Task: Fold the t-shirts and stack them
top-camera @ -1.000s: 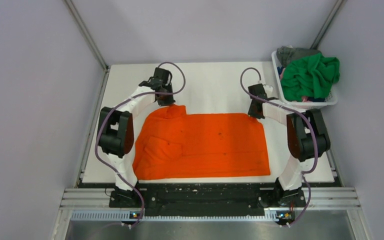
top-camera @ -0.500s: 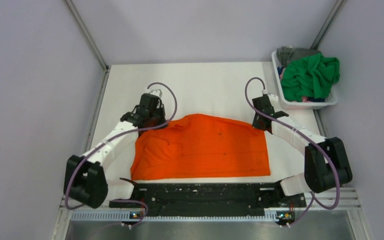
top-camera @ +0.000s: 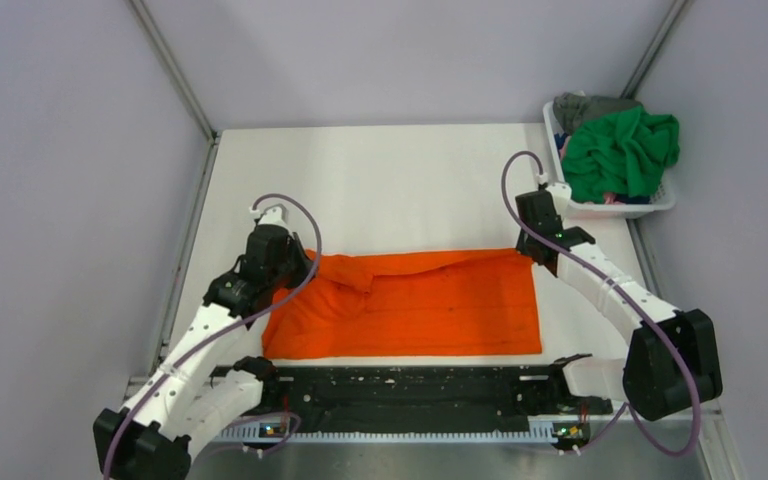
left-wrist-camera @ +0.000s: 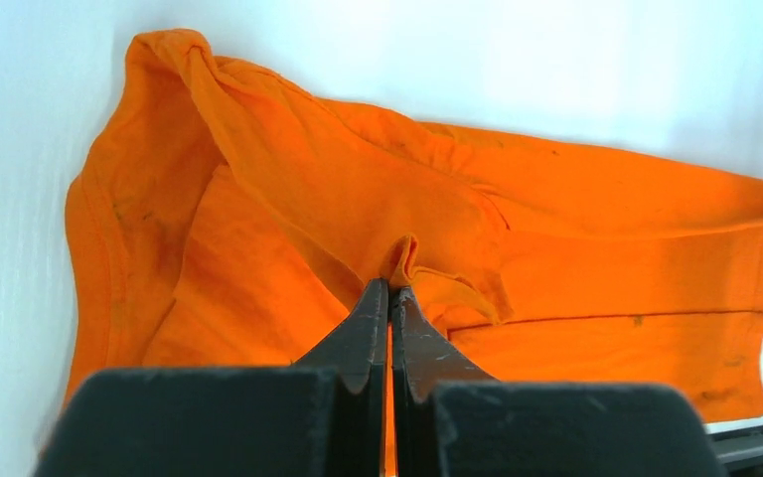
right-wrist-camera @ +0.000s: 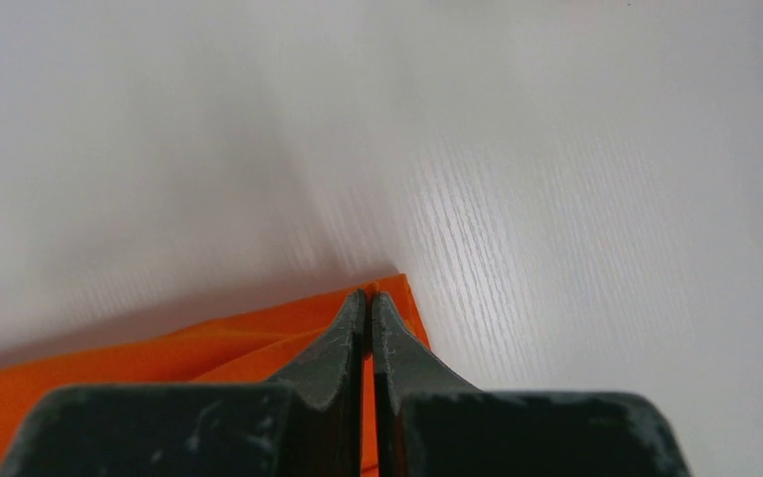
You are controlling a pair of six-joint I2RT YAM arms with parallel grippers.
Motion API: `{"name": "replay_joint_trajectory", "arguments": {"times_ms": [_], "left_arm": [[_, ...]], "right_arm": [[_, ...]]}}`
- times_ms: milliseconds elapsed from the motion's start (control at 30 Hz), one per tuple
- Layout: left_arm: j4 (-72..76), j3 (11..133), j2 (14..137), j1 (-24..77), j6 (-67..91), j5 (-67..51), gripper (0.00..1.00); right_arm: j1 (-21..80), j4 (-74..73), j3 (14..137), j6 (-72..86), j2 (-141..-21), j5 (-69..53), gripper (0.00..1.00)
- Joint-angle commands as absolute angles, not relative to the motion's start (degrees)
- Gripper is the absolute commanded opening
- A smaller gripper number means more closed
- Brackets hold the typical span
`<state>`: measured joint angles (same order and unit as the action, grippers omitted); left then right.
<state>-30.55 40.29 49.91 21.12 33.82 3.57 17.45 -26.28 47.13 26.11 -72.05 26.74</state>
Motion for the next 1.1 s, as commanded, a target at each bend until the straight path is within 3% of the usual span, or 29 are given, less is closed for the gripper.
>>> {"name": "replay_joint_trajectory", "arguments": {"times_ms": [0, 433, 1067], "left_arm": [[-33.7, 41.1, 45.6, 21.3, 38.4, 4.6, 0.00], [-45.0, 38.2, 35.7, 21.3, 44.1, 2.3, 0.00], [-51.6, 22.7, 20.0, 21.4, 56.5, -9.1, 0.01]], "right_arm": [[17.1, -26.1, 47.0, 23.1, -69.9, 27.8, 0.00], [17.1, -24.1, 45.0, 23.0, -67.8, 25.4, 0.00], [17.1, -21.6, 39.6, 26.2, -67.7, 26.0, 0.04]]}}
